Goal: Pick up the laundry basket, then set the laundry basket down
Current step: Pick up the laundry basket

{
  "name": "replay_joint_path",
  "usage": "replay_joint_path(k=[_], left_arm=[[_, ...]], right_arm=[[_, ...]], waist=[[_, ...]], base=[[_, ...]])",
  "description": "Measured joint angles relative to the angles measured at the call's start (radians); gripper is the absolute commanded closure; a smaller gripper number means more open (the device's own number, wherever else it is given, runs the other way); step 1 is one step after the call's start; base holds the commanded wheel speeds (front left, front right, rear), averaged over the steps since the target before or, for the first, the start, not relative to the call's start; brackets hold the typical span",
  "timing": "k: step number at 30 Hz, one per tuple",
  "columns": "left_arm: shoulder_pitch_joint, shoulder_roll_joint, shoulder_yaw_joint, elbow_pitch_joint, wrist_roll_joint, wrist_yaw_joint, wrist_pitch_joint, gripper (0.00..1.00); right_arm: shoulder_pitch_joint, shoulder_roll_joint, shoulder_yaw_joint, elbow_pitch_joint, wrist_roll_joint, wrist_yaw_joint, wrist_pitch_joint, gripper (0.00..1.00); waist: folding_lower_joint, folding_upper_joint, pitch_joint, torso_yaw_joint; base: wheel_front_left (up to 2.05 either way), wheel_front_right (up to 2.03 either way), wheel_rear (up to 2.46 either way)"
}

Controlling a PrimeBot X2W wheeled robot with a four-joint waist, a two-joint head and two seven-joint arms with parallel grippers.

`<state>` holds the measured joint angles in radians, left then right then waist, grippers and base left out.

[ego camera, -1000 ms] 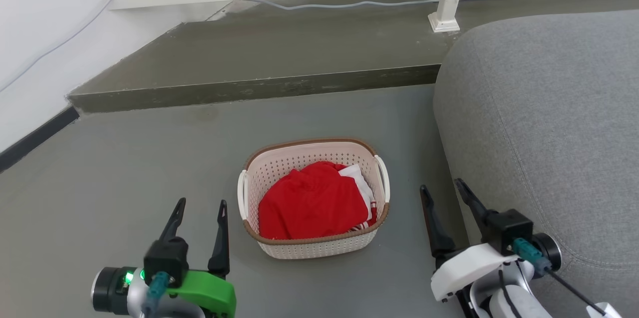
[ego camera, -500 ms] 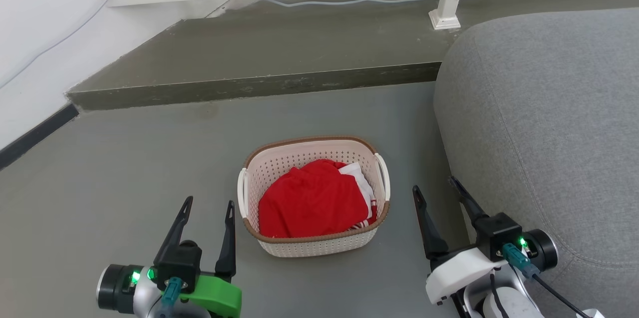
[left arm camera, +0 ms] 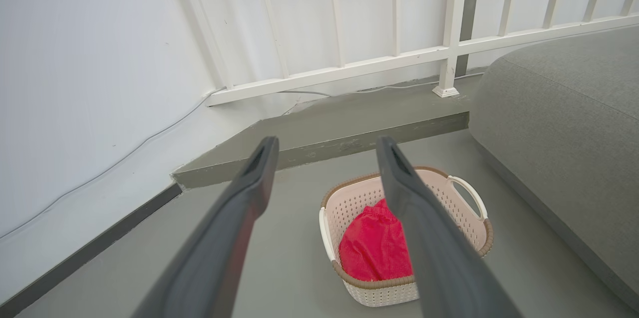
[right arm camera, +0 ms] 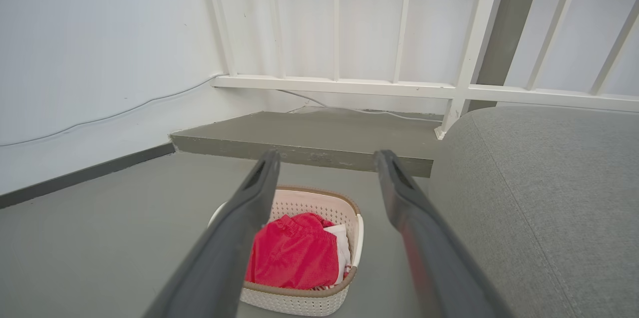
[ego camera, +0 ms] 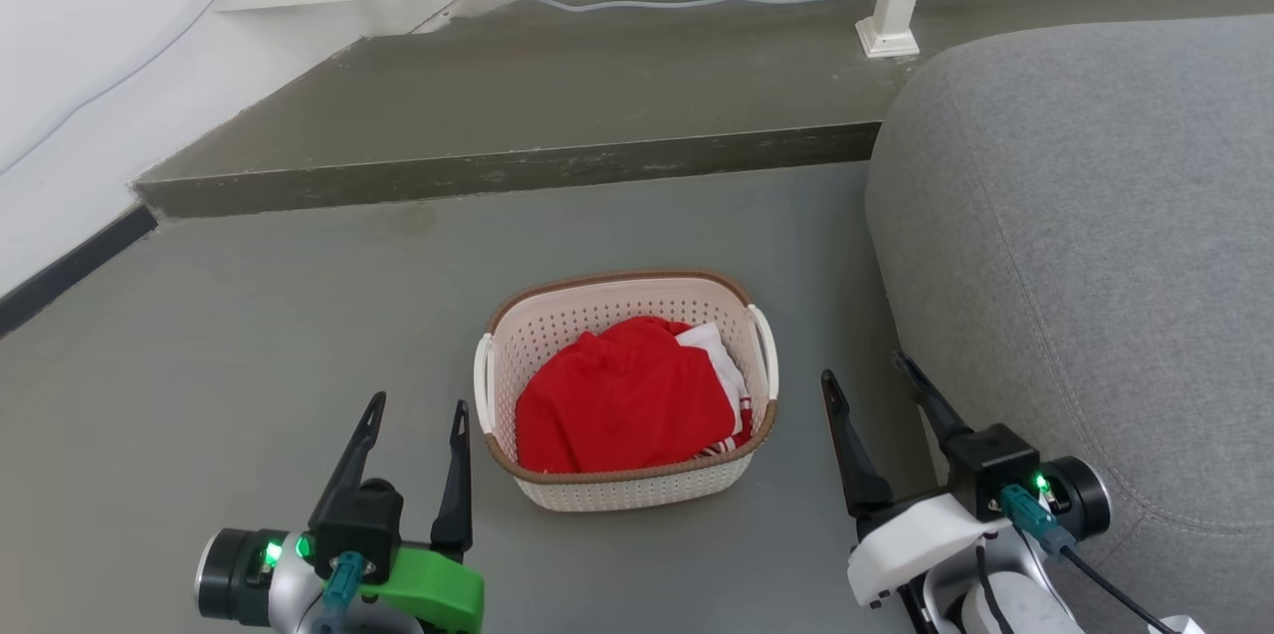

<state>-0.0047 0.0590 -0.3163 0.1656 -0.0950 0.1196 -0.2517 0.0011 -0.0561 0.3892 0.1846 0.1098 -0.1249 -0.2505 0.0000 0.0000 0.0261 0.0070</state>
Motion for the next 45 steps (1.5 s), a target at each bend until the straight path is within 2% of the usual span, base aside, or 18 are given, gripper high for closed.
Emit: replay_joint_path(k=[28, 34, 45], left_arm=[[-0.001, -0.005, -0.007, 0.013, -0.007, 0.004, 0.0, 0.0], [-0.004, -0.006, 0.002, 0.014, -0.027, 0.004, 0.0, 0.0], [-0.095, -0.009, 0.029, 0.022, -0.039, 0.004, 0.0, 0.0]], right_arm=[[-0.002, 0.002, 0.0, -0.001, 0.023, 0.0, 0.0, 0.0], [-0.006, 0.002, -0.003, -0.007, 0.023, 0.001, 0.0, 0.0], [-0.113, 0.002, -0.026, -0.022, 0.023, 0.004, -0.001, 0.0]], waist=[[0.0, 0.0, 0.047, 0.007], [0.0, 0.0, 0.088, 0.006], [0.0, 0.0, 0.213, -0.003]], base=[[0.0, 0.0, 0.0], [0.0, 0.0, 0.0], [0.0, 0.0, 0.0]])
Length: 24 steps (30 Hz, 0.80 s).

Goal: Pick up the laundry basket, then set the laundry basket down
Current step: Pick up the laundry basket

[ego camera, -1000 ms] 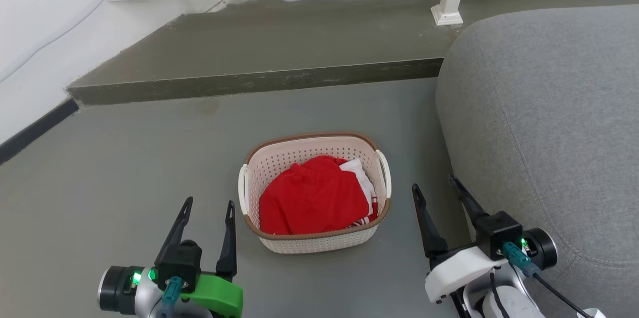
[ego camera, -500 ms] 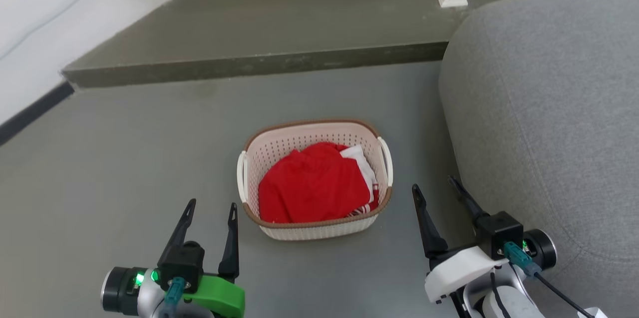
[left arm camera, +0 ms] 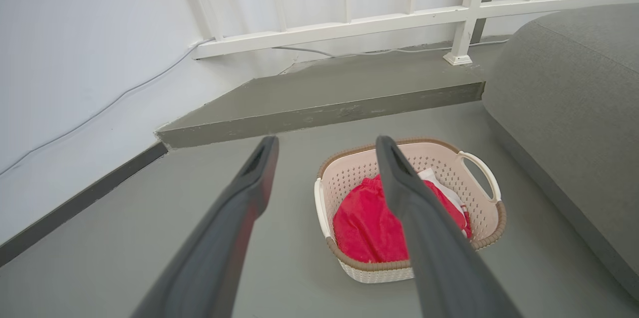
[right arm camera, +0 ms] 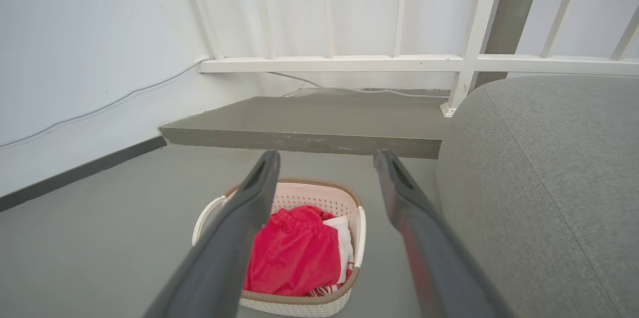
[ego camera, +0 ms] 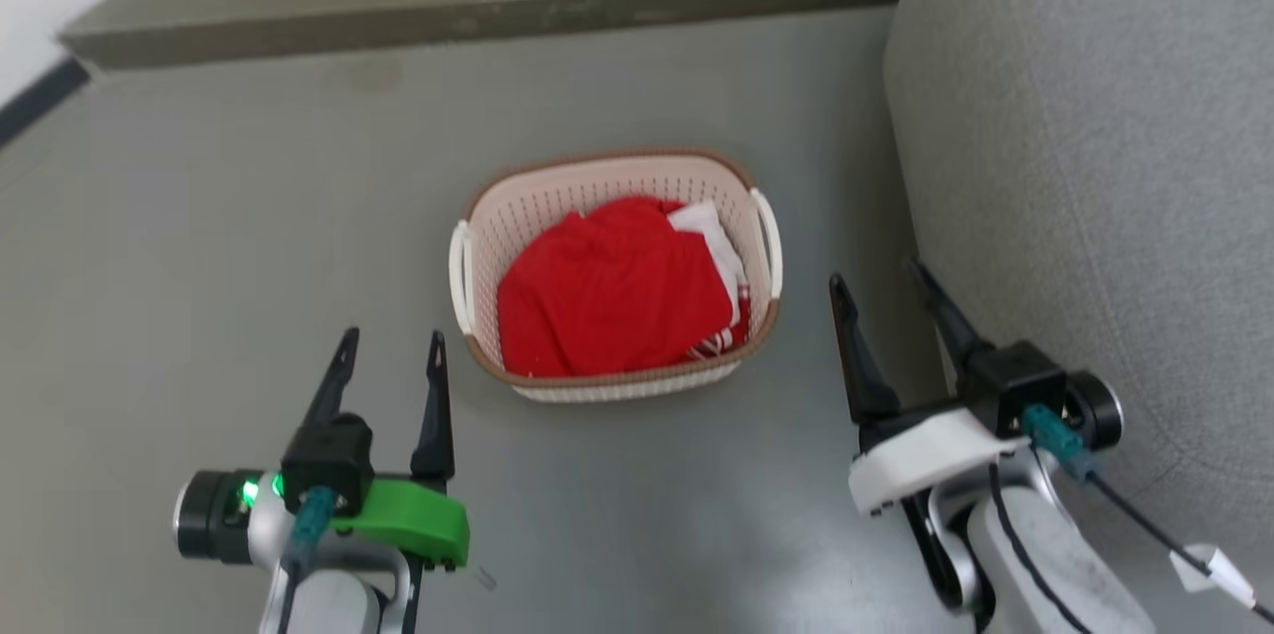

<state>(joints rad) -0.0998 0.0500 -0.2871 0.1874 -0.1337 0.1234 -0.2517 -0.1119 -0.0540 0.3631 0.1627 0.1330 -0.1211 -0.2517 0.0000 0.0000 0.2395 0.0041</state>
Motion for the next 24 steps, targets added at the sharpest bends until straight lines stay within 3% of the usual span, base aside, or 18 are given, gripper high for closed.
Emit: replay_joint_path(k=[24], left_arm=[[-0.338, -0.008, 0.001, 0.142, -0.012, -0.018, 0.032, 0.0]], right_arm=[[-0.349, -0.004, -0.059, 0.12, 0.001, 0.042, 0.0, 0.0]], waist=[[0.0002, 0.0, 0.309, -0.022]], base=[[0.0, 0.0, 0.0]])
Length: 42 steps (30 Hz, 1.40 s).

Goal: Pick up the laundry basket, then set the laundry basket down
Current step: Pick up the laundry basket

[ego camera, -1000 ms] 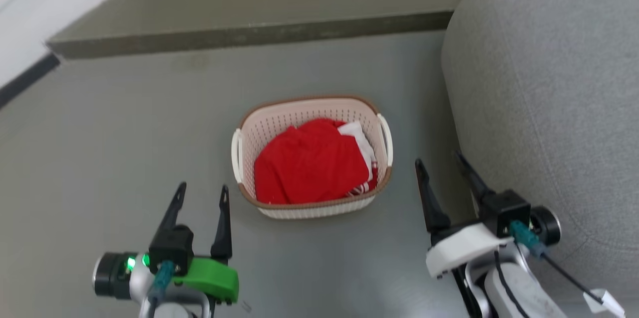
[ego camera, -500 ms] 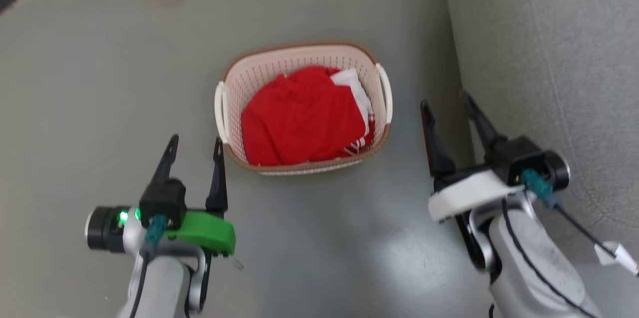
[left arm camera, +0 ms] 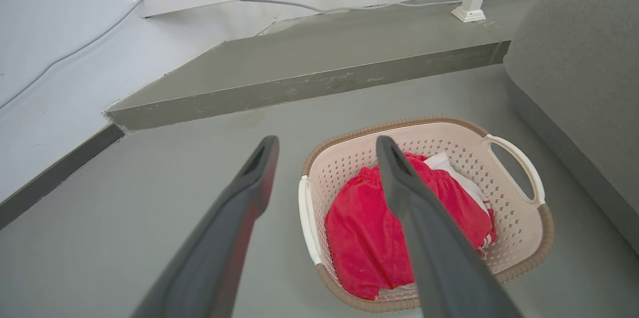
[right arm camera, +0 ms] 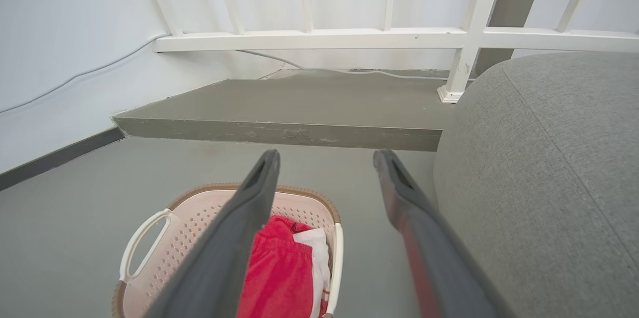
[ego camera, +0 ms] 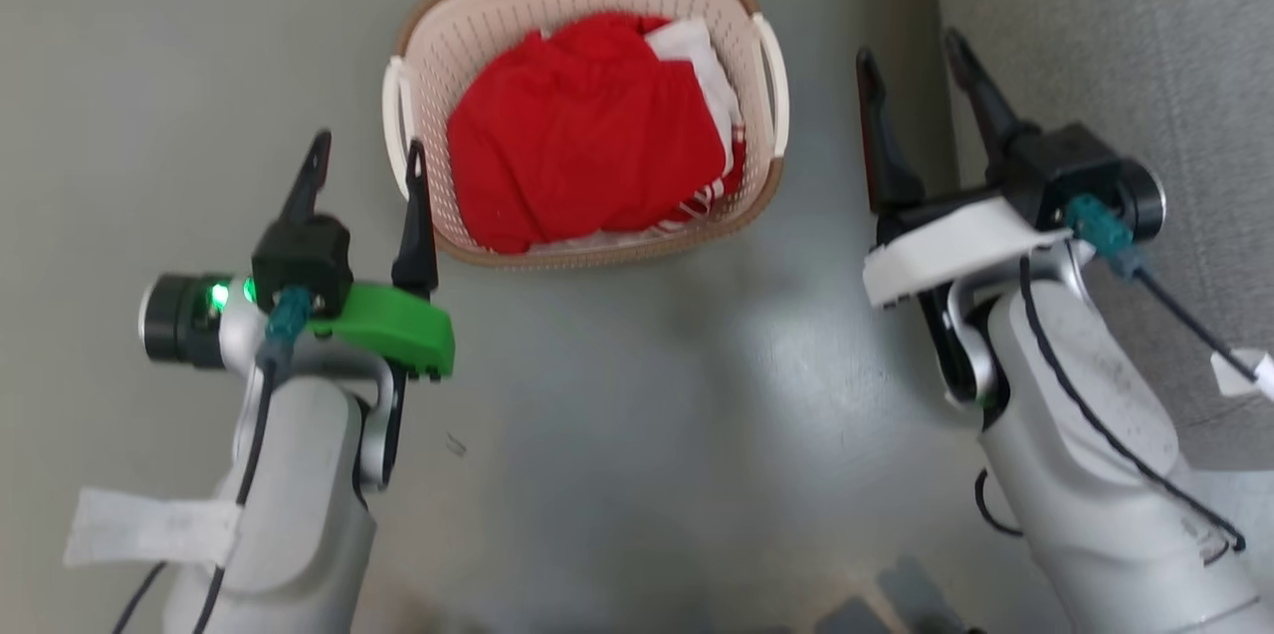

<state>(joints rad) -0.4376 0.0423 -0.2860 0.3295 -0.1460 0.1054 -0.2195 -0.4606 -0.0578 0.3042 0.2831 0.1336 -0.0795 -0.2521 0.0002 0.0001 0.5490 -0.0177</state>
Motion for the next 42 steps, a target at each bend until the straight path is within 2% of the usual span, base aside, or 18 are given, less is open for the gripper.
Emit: replay_joint_path(k=[10, 29, 37, 42], left_arm=[[-0.129, -0.005, 0.006, 0.075, 0.001, -0.005, 0.012, 0.0], [-0.375, -0.015, 0.023, 0.244, 0.001, -0.019, 0.038, 0.0], [-0.421, -0.018, 0.03, 0.324, -0.008, -0.019, 0.035, 0.0], [-0.458, -0.019, 0.03, 0.389, -0.009, -0.026, 0.032, 0.0]], right_arm=[[-0.127, -0.002, -0.015, 0.1, 0.017, 0.018, -0.002, 0.0], [-0.402, -0.006, -0.007, 0.291, 0.044, 0.03, -0.002, 0.0], [-0.45, -0.007, 0.017, 0.37, 0.065, 0.036, -0.002, 0.0], [-0.481, -0.008, 0.048, 0.437, 0.116, 0.043, -0.003, 0.0]], waist=[[-0.0001, 0.0, 0.131, -0.004], [-0.0001, 0.0, 0.375, 0.012], [-0.0001, 0.0, 0.435, 0.021], [-0.0001, 0.0, 0.461, 0.03]], base=[[0.0, 0.0, 0.0], [0.0, 0.0, 0.0], [0.0, 0.0, 0.0], [0.0, 0.0, 0.0]])
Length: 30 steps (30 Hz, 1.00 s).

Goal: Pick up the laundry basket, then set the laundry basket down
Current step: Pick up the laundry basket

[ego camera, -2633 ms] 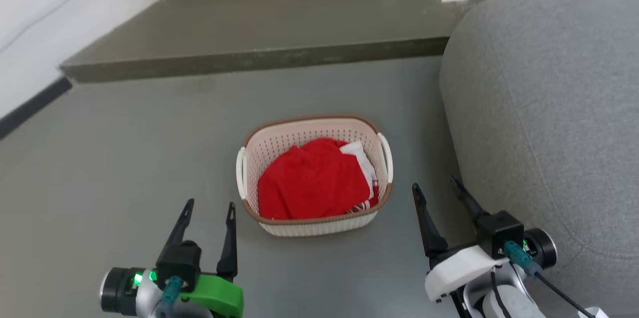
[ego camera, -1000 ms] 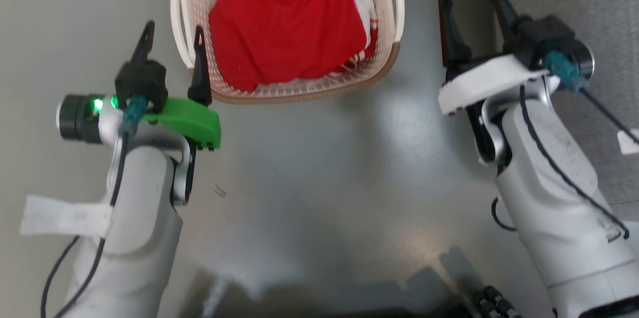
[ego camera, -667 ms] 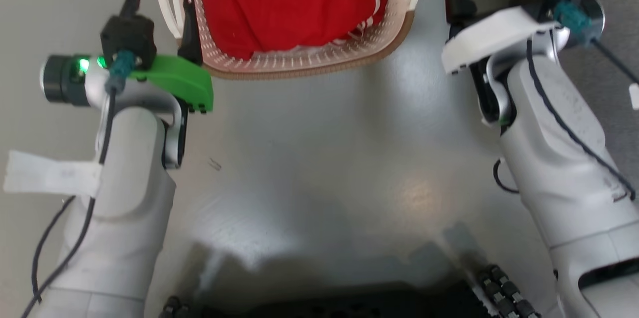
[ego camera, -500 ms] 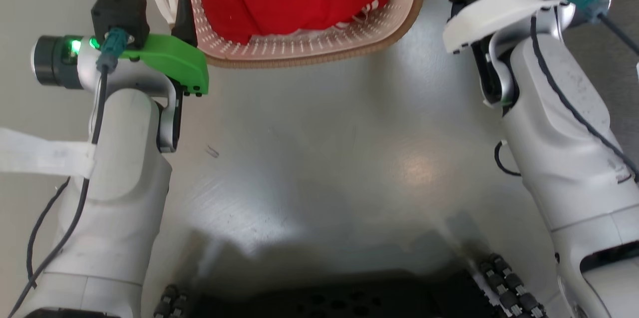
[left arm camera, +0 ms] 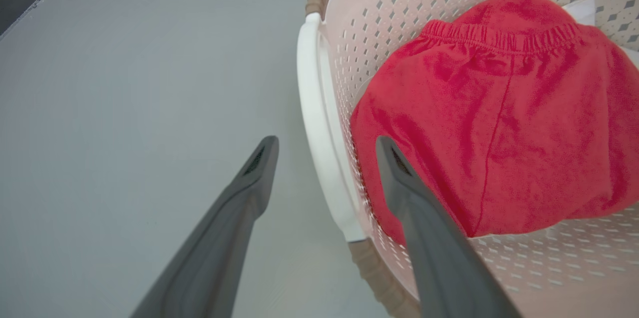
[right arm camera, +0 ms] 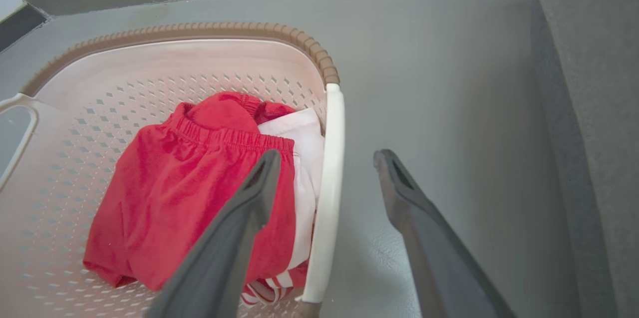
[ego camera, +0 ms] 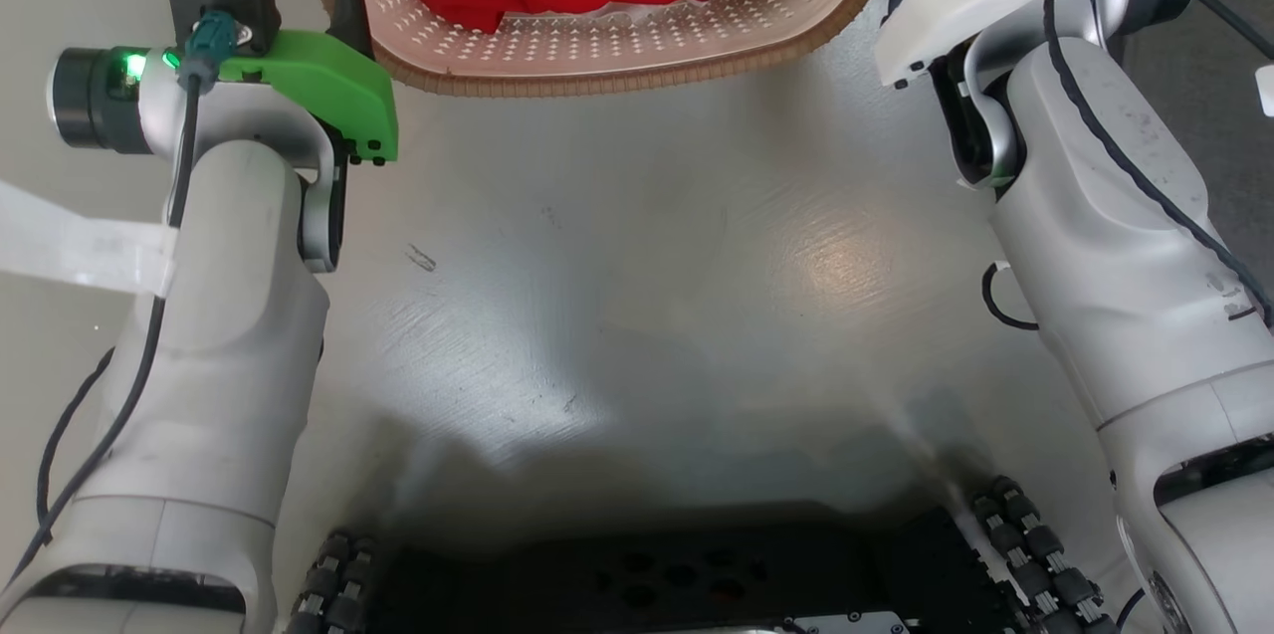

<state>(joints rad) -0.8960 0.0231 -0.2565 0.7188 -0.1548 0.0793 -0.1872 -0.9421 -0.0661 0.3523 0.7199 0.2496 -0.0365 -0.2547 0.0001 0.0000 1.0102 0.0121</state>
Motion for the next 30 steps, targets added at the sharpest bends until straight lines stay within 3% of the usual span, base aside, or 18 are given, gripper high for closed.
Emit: replay_joint_path(k=[28, 29, 30], left_arm=[[-0.145, -0.007, -0.064, 0.184, -0.056, -0.044, 0.017, 0.0], [-0.147, -0.007, -0.068, 0.188, -0.06, -0.044, 0.013, 0.04], [-0.149, -0.007, -0.071, 0.192, -0.062, -0.044, 0.01, 0.21]], right_arm=[[-0.158, -0.003, 0.108, 0.194, 0.159, -0.011, 0.085, 0.0], [-0.16, -0.003, 0.112, 0.198, 0.164, -0.011, 0.085, 0.0], [-0.163, -0.004, 0.116, 0.202, 0.165, -0.013, 0.086, 0.02]], waist=[[0.0, 0.0, 0.062, 0.027], [0.0, 0.0, 0.062, 0.028], [0.0, 0.0, 0.062, 0.028]], base=[[0.0, 0.0, 0.0], [0.0, 0.0, 0.0], [0.0, 0.0, 0.0]])
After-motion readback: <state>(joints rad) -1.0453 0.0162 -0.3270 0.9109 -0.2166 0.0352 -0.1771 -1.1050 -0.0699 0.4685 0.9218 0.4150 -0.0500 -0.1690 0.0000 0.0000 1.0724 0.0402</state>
